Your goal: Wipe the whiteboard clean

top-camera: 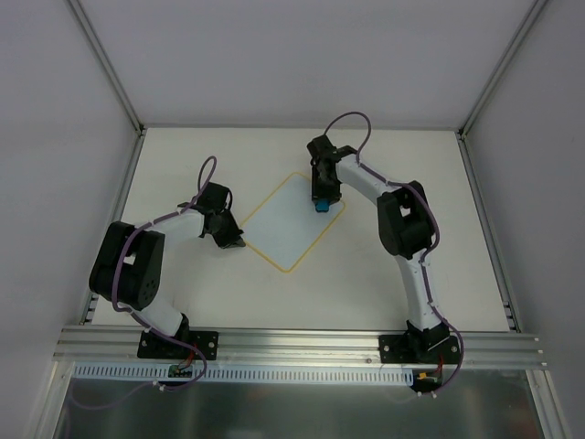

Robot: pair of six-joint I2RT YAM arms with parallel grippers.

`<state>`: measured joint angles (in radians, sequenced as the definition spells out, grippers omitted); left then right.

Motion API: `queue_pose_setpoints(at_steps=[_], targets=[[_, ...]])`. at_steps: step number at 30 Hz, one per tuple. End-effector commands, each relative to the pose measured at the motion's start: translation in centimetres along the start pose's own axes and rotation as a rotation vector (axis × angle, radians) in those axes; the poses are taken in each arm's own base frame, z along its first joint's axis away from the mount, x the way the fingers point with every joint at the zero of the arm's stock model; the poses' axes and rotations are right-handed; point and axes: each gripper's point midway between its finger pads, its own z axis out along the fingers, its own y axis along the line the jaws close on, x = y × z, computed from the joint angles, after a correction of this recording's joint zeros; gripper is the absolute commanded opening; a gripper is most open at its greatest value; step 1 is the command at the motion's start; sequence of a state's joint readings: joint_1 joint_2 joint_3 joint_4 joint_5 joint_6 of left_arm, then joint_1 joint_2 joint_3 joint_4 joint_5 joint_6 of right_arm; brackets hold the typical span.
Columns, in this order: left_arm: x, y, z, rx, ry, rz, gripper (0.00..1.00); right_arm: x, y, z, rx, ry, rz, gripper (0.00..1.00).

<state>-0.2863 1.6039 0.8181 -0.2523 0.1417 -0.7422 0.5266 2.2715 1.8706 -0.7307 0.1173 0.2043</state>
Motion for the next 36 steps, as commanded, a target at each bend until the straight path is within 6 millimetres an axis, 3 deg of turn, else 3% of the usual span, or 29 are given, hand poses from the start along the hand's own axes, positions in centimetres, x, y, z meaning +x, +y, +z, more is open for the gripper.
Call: queue_pose_setpoints(at_steps=[1, 3, 8, 15, 21, 25, 30, 36], targets=[[2.7, 3.9, 0.3, -0.132, 0.083, 0.02, 0.0, -0.3, 1.1, -0.3, -0.024, 0.013, -0.024, 0.01], [2.4, 3.6, 0.1, -0.124, 0.074, 0.022, 0.0, -0.3, 0.9, -0.6, -0.014, 0.008, -0.024, 0.0], [0.7, 2.0, -1.1, -0.083, 0.008, 0.016, 0.01, 2.1, -0.5, -0.6, 0.02, 0.056, -0.011, 0.0], [-1.9, -1.0, -1.7, -0.029, -0.044, 0.009, 0.09, 9.5, -2.4, 0.0, 0.055, 0.148, -0.027, 0.0], [-1.9, -2.2, -0.4, -0.043, -0.028, 0.019, 0.11, 14.3, -1.8, -0.4, 0.04, 0.185, -0.073, 0.0], [-0.9, -1.9, 0.7, -0.074, 0.001, 0.024, 0.11, 14.3, -0.7, -1.6, 0.026, 0.136, -0.152, 0.0], [-0.3, -0.7, 1.2, -0.113, 0.01, 0.022, 0.11, 12.5, 2.6, -3.8, -0.021, 0.039, -0.247, 0.0], [0.2, 0.1, 1.4, -0.135, 0.015, 0.019, 0.11, 12.8, 6.7, -4.7, -0.08, 0.006, -0.356, 0.0]])
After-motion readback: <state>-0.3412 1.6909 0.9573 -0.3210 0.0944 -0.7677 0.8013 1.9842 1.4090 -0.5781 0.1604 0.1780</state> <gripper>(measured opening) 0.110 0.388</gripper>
